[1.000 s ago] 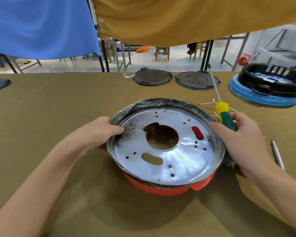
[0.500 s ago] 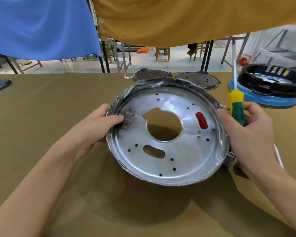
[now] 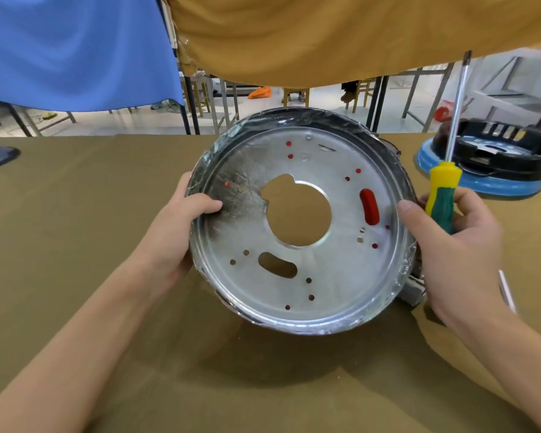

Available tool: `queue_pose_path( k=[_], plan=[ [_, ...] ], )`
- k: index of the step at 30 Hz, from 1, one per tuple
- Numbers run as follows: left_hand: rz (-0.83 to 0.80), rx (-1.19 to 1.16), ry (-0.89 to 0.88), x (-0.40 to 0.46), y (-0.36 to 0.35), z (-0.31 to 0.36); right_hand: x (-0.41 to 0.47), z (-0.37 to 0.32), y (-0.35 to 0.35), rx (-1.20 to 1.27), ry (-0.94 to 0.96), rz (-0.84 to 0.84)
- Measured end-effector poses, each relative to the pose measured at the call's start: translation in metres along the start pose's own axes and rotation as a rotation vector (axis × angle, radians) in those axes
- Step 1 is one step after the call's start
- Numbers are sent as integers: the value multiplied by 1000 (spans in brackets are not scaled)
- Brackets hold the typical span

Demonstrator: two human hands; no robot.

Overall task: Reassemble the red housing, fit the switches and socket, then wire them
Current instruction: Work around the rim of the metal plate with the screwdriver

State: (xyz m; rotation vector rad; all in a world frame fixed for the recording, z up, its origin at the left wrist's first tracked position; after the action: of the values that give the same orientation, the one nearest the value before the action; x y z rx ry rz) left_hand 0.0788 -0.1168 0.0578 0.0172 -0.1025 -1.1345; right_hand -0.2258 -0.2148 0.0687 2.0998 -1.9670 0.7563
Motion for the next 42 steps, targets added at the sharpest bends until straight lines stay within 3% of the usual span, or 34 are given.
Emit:
queue_pose_path(
  k=[8,25,42],
  plan=[
    [39,-92,29,-2,9,0,-6,8,-8,59,-103,-71],
    [-43,-130,65,-2,10,-4,-9,-7,-8,125,-19,-66],
    [-40,-124,52,-3,12,-5,-13,-5,-8,147,-79,-59]
  ],
)
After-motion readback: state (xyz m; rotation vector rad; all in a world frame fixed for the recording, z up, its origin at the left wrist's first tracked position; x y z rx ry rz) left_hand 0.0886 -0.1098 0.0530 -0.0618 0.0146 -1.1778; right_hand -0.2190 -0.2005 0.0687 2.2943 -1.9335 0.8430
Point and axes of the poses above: each hand's wrist, its own x-axis towards the middle knuckle, its own y-axis out of the back of the hand, z = x × y, the point moved 8 cm from there along x, towards the middle knuckle, and after that the axes turned 12 degrees about x, right-handed, at the moved point
